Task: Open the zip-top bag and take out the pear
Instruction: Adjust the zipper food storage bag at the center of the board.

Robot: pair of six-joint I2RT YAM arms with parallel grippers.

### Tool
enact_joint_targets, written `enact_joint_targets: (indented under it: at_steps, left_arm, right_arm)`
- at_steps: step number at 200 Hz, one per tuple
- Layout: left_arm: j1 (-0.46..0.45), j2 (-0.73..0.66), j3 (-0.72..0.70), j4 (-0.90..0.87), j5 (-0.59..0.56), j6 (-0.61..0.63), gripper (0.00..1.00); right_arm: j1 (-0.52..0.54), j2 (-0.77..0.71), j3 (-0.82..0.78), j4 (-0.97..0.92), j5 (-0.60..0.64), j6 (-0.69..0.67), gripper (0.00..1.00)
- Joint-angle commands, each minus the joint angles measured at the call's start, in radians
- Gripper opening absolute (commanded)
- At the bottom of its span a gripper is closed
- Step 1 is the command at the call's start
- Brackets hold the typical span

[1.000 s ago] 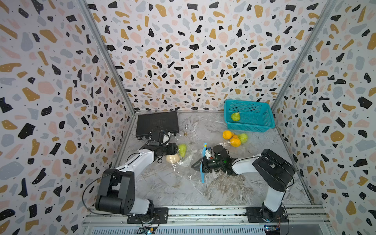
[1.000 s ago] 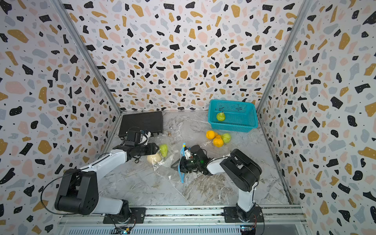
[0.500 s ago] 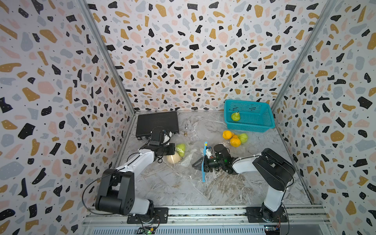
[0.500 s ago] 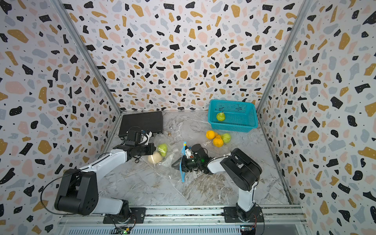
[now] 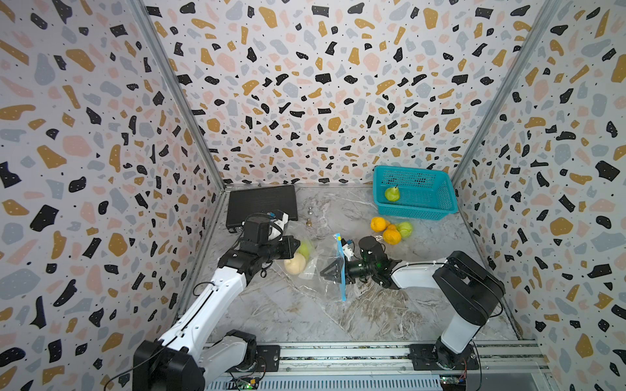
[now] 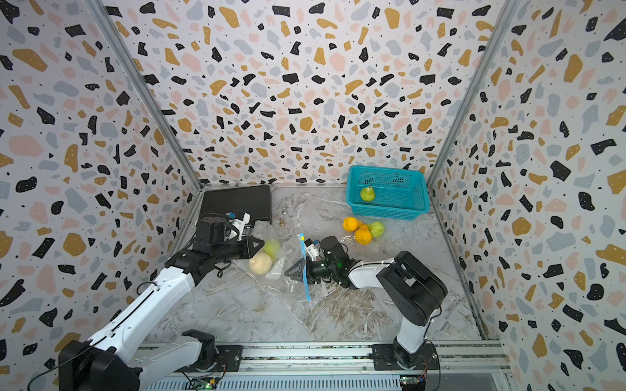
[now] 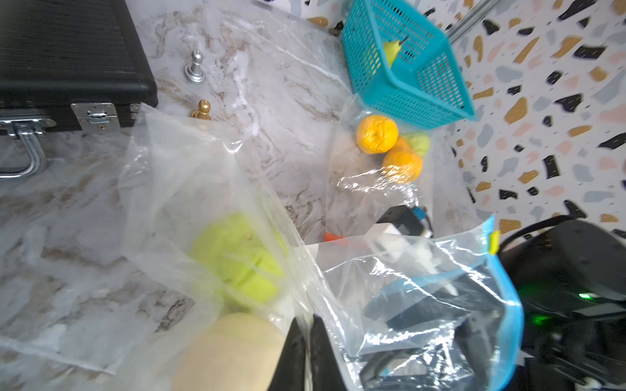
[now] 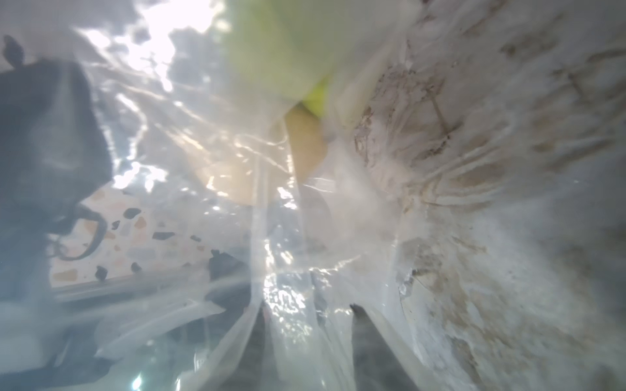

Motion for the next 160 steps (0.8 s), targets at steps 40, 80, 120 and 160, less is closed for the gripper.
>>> enact_joint_targets:
  at_steps: [40, 80, 120, 160]
  left_arm:
    - [-0.018, -0.128, -0.047, 0.125, 0.087, -0.184, 0.08]
    - [-0.019, -0.102, -0.139, 0.247, 0.089, -0.25, 0.09]
    - [-0.018, -0.081, -0.207, 0.239, 0.03, -0.23, 0.09]
    - [-0.02, -0.076, -0.304, 0.244, -0.016, -0.235, 0.1]
  right_arm:
    - [-0.054, 0.031, -0.049, 0.235, -0.075, 0.079, 0.5]
    - [-0.065, 0.173, -0.068, 0.543, -0.14, 0.256, 0.52]
    - [-0.067, 0.254, -0.105, 0.495, -0.14, 0.218, 0.53]
    - [-0.066, 0.24, -0.131, 0.372, -0.124, 0.121, 0.7]
